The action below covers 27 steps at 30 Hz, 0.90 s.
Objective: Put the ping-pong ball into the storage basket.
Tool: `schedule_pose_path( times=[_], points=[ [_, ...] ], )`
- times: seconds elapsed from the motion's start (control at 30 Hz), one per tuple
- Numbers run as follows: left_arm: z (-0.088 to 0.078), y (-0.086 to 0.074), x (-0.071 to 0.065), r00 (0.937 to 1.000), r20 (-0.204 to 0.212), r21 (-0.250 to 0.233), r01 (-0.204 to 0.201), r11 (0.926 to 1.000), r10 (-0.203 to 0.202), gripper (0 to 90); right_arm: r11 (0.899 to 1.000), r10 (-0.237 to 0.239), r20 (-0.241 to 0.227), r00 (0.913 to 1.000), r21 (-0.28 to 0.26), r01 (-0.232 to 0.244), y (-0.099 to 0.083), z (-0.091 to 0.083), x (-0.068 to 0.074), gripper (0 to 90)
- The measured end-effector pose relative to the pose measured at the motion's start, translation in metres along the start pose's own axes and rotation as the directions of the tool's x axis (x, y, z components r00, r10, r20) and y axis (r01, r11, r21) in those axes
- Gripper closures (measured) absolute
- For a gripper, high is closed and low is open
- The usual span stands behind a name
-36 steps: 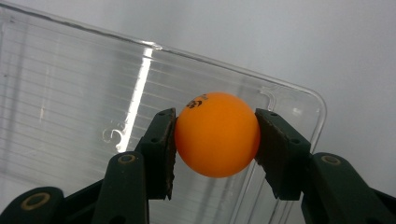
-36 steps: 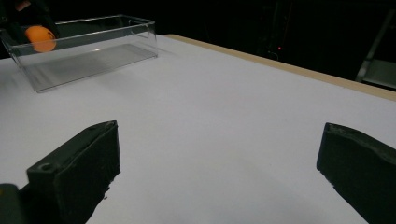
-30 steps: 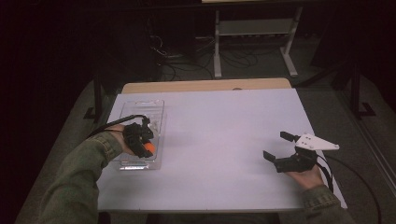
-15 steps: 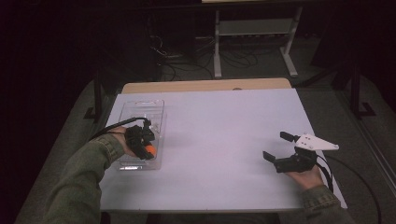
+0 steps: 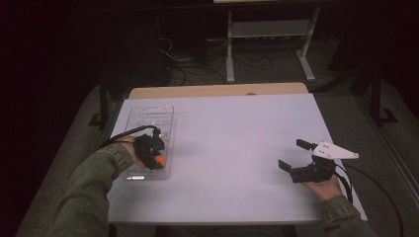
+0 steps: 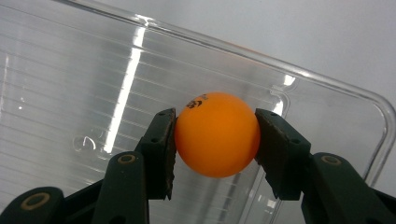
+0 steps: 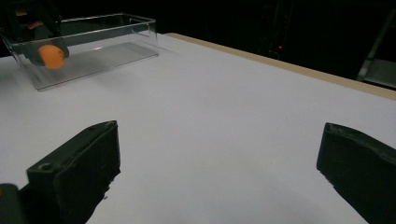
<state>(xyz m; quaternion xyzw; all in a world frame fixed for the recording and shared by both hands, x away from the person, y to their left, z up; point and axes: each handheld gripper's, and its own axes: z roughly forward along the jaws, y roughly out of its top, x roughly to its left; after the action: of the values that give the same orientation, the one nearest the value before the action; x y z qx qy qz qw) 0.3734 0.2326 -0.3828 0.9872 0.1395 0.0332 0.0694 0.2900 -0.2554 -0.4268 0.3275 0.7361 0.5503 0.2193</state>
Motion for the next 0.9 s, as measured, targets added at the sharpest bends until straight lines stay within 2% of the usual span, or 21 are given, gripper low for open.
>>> schedule_pose_path(
  times=[0.23,0.37,0.47,0.9],
  points=[
    [0.0024,0.0014,-0.0003,1.0000,0.005,0.004,0.005,1.0000,-0.005,50.0,1.000,0.001,0.000,1.0000,0.000,-0.001,0.0000,0.0000,0.0000,0.0],
    [0.0020,0.0016,-0.0006,0.9999,-0.012,0.004,-0.003,1.0000,0.003,48.9,1.000,0.001,-0.001,1.0000,0.000,-0.001,0.0000,-0.0001,0.0002,0.0],
    [0.0009,0.0012,-0.0018,0.9987,-0.050,0.000,-0.007,1.0000,0.007,44.0,1.000,0.002,-0.001,1.0000,0.002,-0.002,0.0000,0.0000,0.0000,0.0],
    [-0.0067,-0.0010,-0.0020,0.9963,-0.083,-0.025,0.019,0.9995,-0.021,27.7,1.000,0.003,0.000,1.0000,0.003,-0.003,0.0000,0.0000,0.0003,0.0]
  ],
)
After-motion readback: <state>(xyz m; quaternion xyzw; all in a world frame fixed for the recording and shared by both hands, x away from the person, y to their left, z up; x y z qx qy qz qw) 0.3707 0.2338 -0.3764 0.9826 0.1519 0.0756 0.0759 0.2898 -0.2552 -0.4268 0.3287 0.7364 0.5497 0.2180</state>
